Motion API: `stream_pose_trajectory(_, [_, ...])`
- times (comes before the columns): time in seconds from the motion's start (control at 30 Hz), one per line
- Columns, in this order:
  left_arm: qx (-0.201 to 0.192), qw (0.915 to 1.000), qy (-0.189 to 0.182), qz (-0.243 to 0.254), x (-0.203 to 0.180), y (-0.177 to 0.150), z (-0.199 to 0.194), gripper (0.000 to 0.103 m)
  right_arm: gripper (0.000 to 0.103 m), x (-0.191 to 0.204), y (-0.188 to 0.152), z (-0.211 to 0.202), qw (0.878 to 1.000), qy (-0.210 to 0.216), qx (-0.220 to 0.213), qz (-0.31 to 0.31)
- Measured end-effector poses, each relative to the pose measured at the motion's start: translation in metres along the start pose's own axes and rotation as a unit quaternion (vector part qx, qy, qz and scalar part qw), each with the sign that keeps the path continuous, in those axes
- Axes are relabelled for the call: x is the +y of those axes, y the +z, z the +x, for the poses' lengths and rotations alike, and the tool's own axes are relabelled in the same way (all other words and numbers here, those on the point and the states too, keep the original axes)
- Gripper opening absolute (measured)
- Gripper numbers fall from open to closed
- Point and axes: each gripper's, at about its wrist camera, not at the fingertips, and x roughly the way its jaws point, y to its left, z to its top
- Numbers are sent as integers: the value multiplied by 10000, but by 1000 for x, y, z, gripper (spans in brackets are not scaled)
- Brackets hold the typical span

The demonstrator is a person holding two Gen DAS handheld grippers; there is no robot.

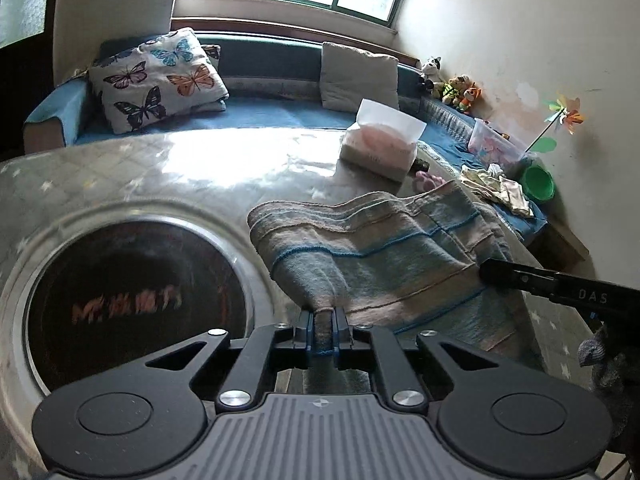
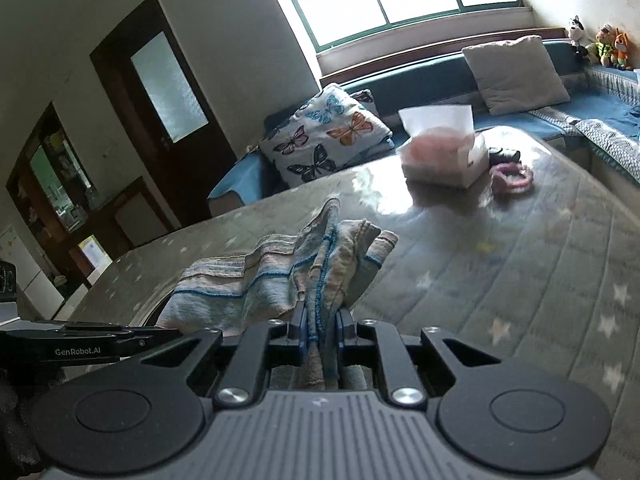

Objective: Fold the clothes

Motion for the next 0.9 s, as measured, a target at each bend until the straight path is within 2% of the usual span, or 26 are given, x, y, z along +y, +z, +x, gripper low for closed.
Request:
stream_pose_trajectory(0.33, [144,9998,125,57,-4,34,48,10,12,-25,28,35,9996,-269,58,58])
stream_pose_trajectory(0.53, [360,9990,269,77,3,31,76,11,13,-47,25,63,9987,-349,230,307])
stream_pose_trajectory(0.67, [508,9976,467,29,14,26,87,15,17,-59,19,76,9965,-680,334,366])
stream_pose_trajectory(0.73, [444,9977,505,-10,18,26,84,28,17,-59,20,75,9955,-866,283,271])
stream_pose_trajectory(0.9, [174,9989,437,16,19,35,74,31,17,-41,30,71,9975,-686,87,-157])
